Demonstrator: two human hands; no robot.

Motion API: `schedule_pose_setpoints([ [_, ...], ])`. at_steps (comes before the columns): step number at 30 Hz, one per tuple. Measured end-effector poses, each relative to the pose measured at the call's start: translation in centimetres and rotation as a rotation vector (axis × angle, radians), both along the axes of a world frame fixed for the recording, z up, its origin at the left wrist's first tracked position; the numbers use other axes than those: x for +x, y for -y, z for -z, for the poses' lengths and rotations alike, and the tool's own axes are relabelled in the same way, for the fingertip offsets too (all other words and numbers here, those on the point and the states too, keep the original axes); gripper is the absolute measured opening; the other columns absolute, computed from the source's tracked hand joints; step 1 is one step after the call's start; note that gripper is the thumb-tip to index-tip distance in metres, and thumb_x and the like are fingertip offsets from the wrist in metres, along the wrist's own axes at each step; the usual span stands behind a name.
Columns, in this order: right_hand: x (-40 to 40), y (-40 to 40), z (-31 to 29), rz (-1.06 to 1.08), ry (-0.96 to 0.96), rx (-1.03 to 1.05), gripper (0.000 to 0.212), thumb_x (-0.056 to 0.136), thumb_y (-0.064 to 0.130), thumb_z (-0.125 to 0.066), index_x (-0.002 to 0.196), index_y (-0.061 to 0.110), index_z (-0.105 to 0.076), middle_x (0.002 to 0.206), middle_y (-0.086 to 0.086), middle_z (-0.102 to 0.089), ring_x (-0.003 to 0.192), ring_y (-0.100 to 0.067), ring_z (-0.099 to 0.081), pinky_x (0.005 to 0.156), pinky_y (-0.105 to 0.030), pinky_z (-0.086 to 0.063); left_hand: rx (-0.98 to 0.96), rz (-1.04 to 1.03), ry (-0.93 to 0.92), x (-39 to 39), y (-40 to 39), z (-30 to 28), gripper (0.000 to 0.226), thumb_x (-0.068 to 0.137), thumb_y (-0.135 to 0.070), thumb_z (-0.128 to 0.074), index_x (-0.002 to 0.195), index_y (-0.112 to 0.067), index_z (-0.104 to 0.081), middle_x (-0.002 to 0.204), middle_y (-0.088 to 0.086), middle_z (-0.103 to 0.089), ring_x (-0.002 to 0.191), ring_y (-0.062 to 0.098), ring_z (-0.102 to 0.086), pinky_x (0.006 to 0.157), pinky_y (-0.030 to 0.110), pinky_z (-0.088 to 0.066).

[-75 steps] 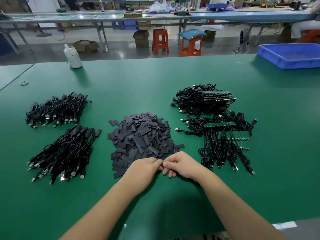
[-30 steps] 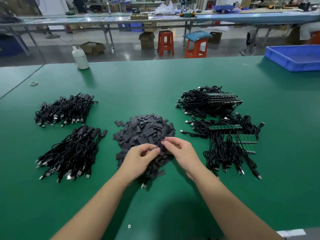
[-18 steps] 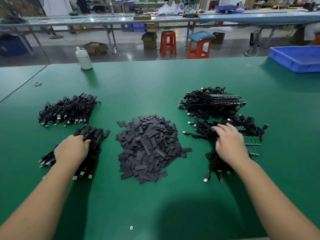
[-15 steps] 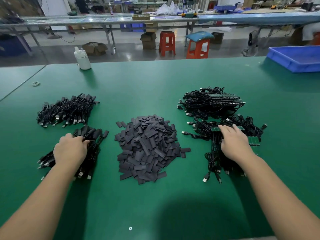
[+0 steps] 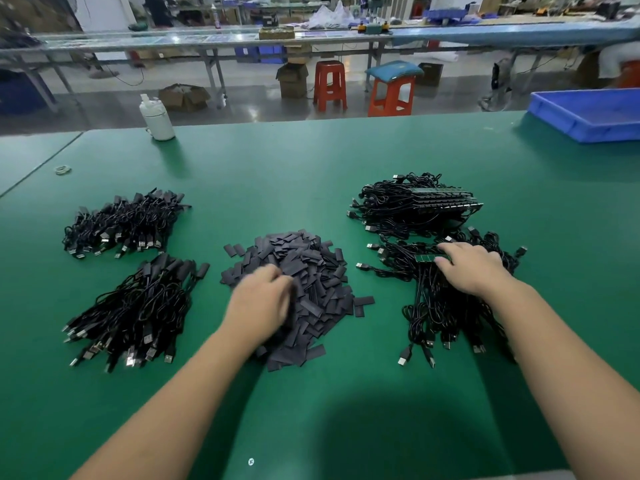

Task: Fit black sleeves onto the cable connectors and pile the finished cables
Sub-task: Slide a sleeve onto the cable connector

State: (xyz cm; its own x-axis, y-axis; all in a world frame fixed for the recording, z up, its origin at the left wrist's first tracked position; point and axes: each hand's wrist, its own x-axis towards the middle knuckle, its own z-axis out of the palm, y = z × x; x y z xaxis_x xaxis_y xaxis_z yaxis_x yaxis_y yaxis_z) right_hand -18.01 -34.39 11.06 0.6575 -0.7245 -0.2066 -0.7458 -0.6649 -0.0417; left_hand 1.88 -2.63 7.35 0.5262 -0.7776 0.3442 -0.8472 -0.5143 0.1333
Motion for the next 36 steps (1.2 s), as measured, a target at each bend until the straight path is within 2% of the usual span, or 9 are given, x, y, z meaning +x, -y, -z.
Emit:
schedule_pose_setpoints([
  [4,0.7,-0.9,0.4,0.01,-0.046,0.079,0.051,0.1,0.042,-0.051,0.145,0.019,-0.045,0.148,-0.013,-0.043,0.134,-0.036,-0.039,0.105,-0.048,-0.041,-0.016,0.155,-0.402,-5.2,4.8,0.4,0.027,0.097,-0.025,-0.051,0.117,-0.025,-0.068,0.107,-0.007,-0.069,0.088,0.004,-0.062,0.081,0.019,-0.049],
  [7,1.0,-2.4,1.3,0.078,0.08,0.093,0.043,0.097,0.027,-0.057,0.137,0.012,-0.052,0.137,-0.014,-0.05,0.121,-0.033,-0.05,0.097,-0.043,-0.049,-0.062,0.171,-0.74,-7.8,7.4,1.2,0.027,0.098,-0.027,-0.053,0.121,-0.027,-0.067,0.107,-0.012,-0.068,0.076,-0.013,-0.057,0.072,0.0,-0.039],
  [10,0.8,-4.2,2.6,0.131,0.211,0.119,0.039,0.093,0.014,-0.059,0.133,0.013,-0.057,0.133,-0.011,-0.054,0.102,-0.027,-0.06,0.081,-0.036,-0.053,-0.115,0.101,-0.992,-9.0,9.7,1.7,0.033,0.099,-0.027,-0.054,0.131,-0.024,-0.06,0.126,-0.009,-0.064,0.106,-0.001,-0.057,0.098,0.015,-0.039],
  [13,0.3,-5.8,3.8,0.148,0.334,0.1,0.039,0.091,0.008,-0.058,0.128,0.018,-0.06,0.133,-0.006,-0.055,0.106,-0.023,-0.059,0.081,-0.033,-0.049,-0.254,-0.003,-1.215,-9.4,11.8,1.8,0.04,0.099,-0.025,-0.054,0.138,-0.017,-0.055,0.134,-0.003,-0.061,0.116,0.008,-0.056,0.106,0.024,-0.037],
  [20,-0.8,-7.3,3.5,0.092,0.403,0.11,0.04,0.089,0.006,-0.055,0.125,0.022,-0.061,0.13,-0.001,-0.055,0.113,-0.021,-0.055,0.091,-0.035,-0.048,-0.509,-0.21,-1.781,-11.1,16.2,2.5,0.042,0.101,-0.024,-0.052,0.136,-0.002,-0.049,0.118,0.008,-0.059,0.109,0.02,-0.06,0.093,0.034,-0.055],
  [23,-1.2,-8.0,3.1,0.061,0.437,0.133,0.041,0.086,0.003,-0.053,0.12,0.024,-0.063,0.124,0.001,-0.058,0.111,-0.018,-0.054,0.09,-0.033,-0.046,-0.502,-0.254,-1.82,-11.5,17.3,2.4,0.035,0.102,-0.03,-0.05,0.122,-0.004,-0.059,0.117,0.014,-0.067,0.092,0.019,-0.065,0.069,0.028,-0.054],
  [28,-2.1,-9.1,2.4,0.016,0.527,0.221,0.042,0.085,0.0,-0.049,0.113,0.025,-0.066,0.116,0.006,-0.063,0.108,-0.015,-0.057,0.096,-0.033,-0.048,-0.451,-0.367,-1.702,-11.0,17.8,1.9,0.033,0.102,-0.034,-0.049,0.108,-0.006,-0.065,0.068,0.003,-0.063,0.042,0.01,-0.052,0.04,0.02,-0.031],
  [32,-2.1,-8.5,1.0,-0.005,0.519,-0.11,0.023,0.094,0.024,-0.054,0.11,0.022,-0.071,0.105,0.004,-0.07,0.104,-0.019,-0.057,0.091,-0.039,-0.048,-0.424,-0.217,-1.681,-10.5,16.7,1.7,0.021,0.102,-0.025,-0.051,0.103,-0.011,-0.066,0.082,0.003,-0.069,0.054,0.01,-0.059,0.046,0.022,-0.038],
  [36,-0.1,-6.5,-1.0,-0.061,0.472,-0.159,0.037,0.098,0.041,-0.054,0.128,0.022,-0.064,0.128,0.001,-0.067,0.136,-0.025,-0.041,0.11,-0.044,-0.029,-0.426,-0.069,-1.584,-9.7,15.5,1.5,0.016,0.098,-0.017,-0.059,0.104,-0.006,-0.07,0.088,0.003,-0.07,0.071,0.011,-0.066,0.058,0.022,-0.049],
])
